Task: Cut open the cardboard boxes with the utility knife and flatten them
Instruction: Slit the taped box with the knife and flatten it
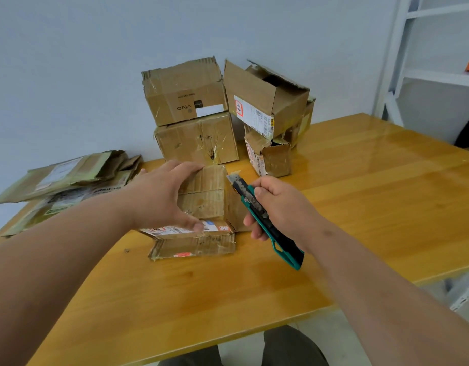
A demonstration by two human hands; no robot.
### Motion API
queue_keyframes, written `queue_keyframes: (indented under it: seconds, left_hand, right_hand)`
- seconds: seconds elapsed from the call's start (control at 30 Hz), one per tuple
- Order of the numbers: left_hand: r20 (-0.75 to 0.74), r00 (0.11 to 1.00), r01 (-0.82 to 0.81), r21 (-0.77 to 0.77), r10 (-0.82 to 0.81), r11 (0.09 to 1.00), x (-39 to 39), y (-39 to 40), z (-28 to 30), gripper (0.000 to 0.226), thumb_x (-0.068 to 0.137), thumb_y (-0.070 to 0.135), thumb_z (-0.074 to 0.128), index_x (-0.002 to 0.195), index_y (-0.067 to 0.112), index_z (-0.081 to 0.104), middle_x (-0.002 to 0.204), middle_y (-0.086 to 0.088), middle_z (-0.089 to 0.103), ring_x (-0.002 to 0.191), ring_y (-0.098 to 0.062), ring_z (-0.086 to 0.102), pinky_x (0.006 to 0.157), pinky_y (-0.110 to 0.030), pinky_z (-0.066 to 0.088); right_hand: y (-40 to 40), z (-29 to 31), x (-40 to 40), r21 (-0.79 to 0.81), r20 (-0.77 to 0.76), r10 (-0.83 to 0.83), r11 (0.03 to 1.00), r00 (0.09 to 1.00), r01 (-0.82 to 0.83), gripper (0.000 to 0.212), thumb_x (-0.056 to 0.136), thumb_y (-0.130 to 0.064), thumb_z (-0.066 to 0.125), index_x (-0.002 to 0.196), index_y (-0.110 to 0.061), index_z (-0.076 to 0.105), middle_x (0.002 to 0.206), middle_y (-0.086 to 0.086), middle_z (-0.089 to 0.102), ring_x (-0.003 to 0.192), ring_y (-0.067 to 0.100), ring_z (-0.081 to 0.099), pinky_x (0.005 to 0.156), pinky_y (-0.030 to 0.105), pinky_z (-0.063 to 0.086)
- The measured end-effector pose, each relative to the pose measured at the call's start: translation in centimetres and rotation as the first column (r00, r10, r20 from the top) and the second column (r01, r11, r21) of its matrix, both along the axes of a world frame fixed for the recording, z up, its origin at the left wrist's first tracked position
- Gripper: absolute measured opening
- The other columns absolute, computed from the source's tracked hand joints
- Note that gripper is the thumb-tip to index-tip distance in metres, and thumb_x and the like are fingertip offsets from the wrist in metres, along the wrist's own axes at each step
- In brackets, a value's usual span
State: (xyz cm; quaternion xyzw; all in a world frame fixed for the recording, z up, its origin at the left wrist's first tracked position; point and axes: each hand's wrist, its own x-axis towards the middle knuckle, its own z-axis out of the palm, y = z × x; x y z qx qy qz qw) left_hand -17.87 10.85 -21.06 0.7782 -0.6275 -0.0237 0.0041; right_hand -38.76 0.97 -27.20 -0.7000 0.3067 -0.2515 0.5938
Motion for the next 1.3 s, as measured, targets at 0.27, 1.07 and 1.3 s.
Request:
queue_keyframes:
  seconds: [0.27, 1.07, 1.3]
  left_hand:
    - [0.001, 1.0, -0.01, -0.001, 0.01, 1.0, -0.3, 0.1, 0.0, 0.124, 0.044, 0.08, 0.069, 0.148, 0.041, 0.014, 0.143, 0.01, 0.036, 0.129, -0.017, 0.039, 0.111, -0.054, 0.029]
    - [-0.026, 0.999, -0.031, -0.016, 0.031, 0.999, 0.1, 0.0, -0.4, 0.122, 0.047, 0.077, 0.073, 0.149, 0.048, 0.012, 0.145, 0.01, 0.035, 0.132, -0.02, 0.037, 0.113, -0.051, 0.028]
    - [0.004, 1.0, -0.026, -0.02, 0.026, 0.999, 0.0, 0.3, -0.6, 0.124, 0.045, 0.081, 0.069, 0.149, 0.048, 0.01, 0.146, 0.009, 0.035, 0.133, -0.021, 0.036, 0.113, -0.054, 0.027]
  right_hand:
    - [-0.2, 0.2, 0.3, 0.017, 0.004, 0.003, 1.0, 1.0, -0.003, 0.023, 0.107, -0.02, 0.033, 0.105, -0.021, 0.055, 0.077, 0.017, 0.071, 0.054, 0.023, 0.064, 0.05, 0.033, 0.053]
    - [0.4, 0.5, 0.0, -0.258, -0.249, -0.045, 0.966, 0.967, -0.022, 0.04, 0.107, -0.018, 0.031, 0.144, -0.021, 0.045, 0.067, 0.008, 0.065, 0.041, 0.011, 0.056, 0.046, 0.022, 0.047]
    - [1.4, 0.1, -0.6, -0.281, -0.278, -0.025, 0.958, 0.96, -0.057, 0.04, 0.107, -0.015, 0.031, 0.144, -0.02, 0.045, 0.067, 0.008, 0.063, 0.042, 0.012, 0.056, 0.046, 0.023, 0.045]
